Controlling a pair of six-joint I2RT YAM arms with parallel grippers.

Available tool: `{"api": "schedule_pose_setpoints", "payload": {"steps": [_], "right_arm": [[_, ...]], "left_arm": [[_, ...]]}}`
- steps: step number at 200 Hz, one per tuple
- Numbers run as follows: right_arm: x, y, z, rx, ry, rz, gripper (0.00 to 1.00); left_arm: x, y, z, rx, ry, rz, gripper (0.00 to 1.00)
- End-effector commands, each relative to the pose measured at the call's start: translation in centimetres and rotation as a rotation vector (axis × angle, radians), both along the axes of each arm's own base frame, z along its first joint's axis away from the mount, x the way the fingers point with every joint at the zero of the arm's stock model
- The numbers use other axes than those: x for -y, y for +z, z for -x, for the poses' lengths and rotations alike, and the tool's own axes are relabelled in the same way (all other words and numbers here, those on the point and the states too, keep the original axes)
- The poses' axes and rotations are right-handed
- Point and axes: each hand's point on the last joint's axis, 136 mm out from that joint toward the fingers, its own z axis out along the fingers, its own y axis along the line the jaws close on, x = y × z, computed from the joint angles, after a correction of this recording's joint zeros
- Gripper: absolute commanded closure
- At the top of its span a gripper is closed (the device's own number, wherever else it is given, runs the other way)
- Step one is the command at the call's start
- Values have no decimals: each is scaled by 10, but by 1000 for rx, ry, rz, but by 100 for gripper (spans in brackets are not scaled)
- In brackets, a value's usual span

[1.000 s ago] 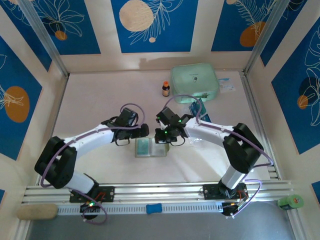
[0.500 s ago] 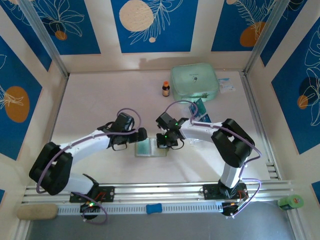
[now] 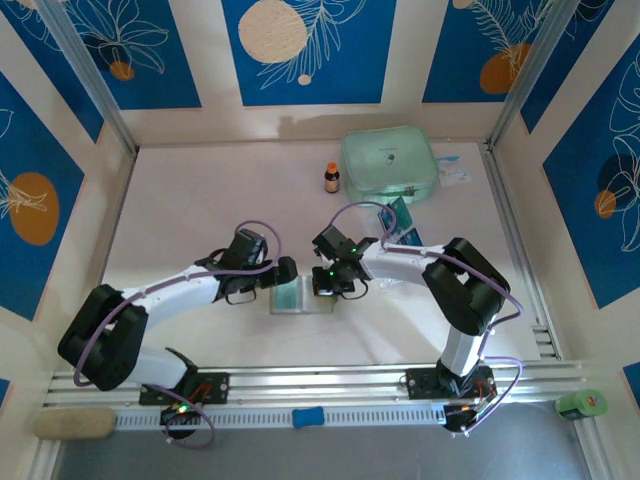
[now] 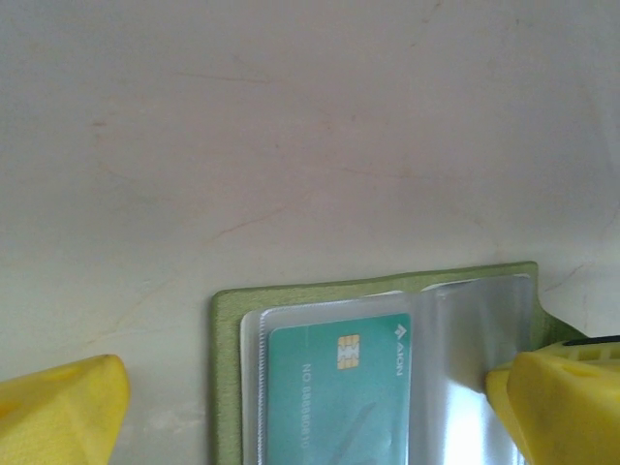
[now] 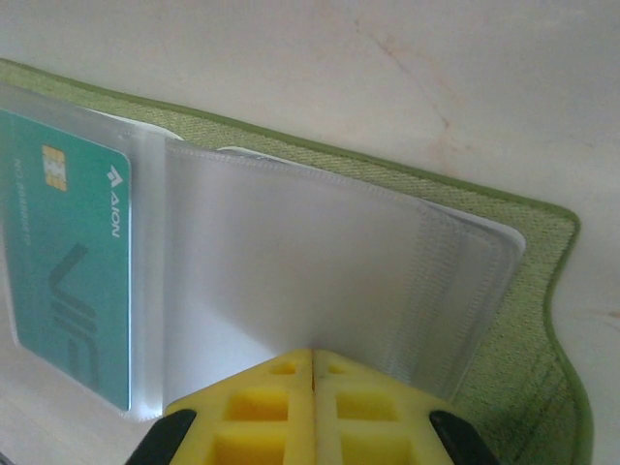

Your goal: Put the credit cards into the card holder

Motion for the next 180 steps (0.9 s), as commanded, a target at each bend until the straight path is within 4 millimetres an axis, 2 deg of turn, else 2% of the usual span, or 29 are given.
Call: {"api": "schedule_pose_setpoints", "payload": {"steps": [1, 56, 148, 180], "right_arm": [[25, -34, 23, -90, -16, 112, 100], [30, -38, 26, -96, -18, 122, 100], [35, -14, 17, -39, -19, 106, 100], [40, -15, 17, -42, -24, 108, 100]], "left_arm": [[4, -2, -2, -5, 3, 48, 0], [9, -9, -2, -19, 19, 89, 0], [7, -12, -1, -26, 18, 74, 0], [8, -11, -1, -25, 16, 75, 0]]}}
